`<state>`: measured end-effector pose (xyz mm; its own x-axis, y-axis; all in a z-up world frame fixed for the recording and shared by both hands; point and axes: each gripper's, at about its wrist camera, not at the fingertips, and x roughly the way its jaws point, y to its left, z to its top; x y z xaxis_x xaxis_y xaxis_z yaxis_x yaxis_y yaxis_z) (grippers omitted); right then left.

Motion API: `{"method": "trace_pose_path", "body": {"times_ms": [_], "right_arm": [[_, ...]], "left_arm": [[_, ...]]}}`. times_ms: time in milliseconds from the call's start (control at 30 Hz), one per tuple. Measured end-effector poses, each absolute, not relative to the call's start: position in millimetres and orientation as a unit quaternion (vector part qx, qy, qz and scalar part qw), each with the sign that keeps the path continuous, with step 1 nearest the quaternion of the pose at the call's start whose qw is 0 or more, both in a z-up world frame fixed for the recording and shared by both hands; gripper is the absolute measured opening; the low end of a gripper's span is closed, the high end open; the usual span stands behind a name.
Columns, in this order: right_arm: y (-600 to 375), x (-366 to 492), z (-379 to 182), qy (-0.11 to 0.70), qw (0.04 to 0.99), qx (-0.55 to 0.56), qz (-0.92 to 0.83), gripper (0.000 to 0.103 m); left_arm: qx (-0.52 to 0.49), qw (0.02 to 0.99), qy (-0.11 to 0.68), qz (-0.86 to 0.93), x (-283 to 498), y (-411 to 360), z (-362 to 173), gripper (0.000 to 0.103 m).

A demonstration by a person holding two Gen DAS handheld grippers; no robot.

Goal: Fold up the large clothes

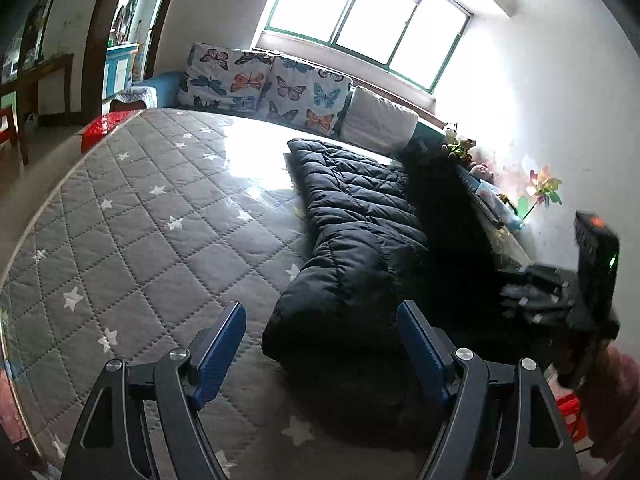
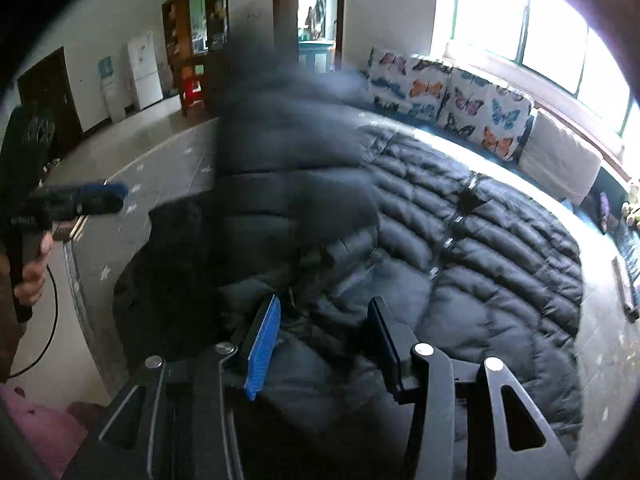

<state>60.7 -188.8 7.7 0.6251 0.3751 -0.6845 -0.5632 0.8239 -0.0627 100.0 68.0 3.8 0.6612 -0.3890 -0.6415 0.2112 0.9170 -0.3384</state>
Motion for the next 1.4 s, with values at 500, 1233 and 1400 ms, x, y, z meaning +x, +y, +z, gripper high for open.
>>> {"method": "trace_pose_path", "body": {"times_ms": [500, 1233, 1400], "right_arm": [[-297, 56, 41, 0.347, 0.92, -0.006, 0.18, 0.057], [-394, 55, -37, 0.394, 0.914, 0.05, 0.085, 0.062], [-407, 53, -48, 0.379, 0.916, 0.094, 0.089, 0.066]], "left_arm": [[-0.086, 0.91, 0.337, -0.227, 135, 13, 68, 0.083], [-0.008, 0.868, 0.413, -0.276, 172, -55, -13, 0.045], [-0.026, 0.867, 0.414, -0.276, 166, -46, -33, 0.045]]}}
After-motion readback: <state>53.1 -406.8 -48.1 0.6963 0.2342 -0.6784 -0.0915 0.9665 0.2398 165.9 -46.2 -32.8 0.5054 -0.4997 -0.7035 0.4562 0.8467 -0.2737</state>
